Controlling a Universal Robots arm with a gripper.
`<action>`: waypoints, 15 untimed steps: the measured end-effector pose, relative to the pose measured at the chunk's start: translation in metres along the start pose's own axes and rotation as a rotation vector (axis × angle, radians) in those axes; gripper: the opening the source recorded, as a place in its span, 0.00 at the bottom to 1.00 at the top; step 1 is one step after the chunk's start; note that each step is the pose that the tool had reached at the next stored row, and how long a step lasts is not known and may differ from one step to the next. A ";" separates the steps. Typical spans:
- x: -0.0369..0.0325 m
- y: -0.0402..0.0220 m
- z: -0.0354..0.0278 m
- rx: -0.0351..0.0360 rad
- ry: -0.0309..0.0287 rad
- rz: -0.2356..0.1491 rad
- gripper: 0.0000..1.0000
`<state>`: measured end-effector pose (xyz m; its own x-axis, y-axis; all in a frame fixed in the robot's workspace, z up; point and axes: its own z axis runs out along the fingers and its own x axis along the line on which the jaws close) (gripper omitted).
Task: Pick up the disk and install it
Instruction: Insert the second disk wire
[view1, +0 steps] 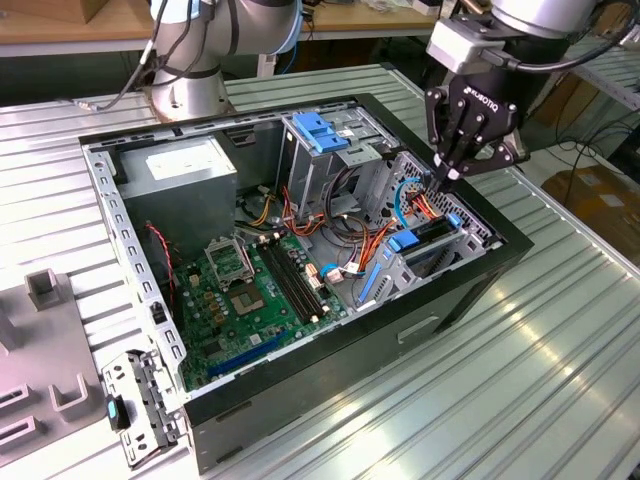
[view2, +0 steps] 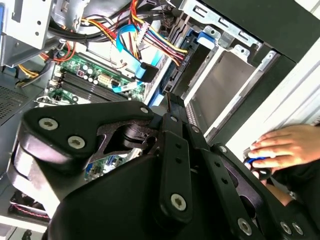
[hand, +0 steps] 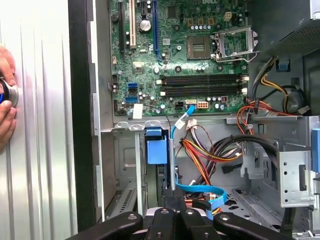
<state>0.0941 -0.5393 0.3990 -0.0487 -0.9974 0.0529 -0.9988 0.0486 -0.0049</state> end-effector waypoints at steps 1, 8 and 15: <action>-0.0015 0.0000 -0.0003 0.0003 0.0081 0.000 0.11; -0.0236 0.0011 -0.0027 0.0041 0.0859 0.000 0.11; -0.0416 0.0015 -0.0003 0.0045 0.0922 -0.001 0.11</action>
<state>0.0947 -0.4978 0.3971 -0.0483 -0.9883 0.1446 -0.9988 0.0475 -0.0093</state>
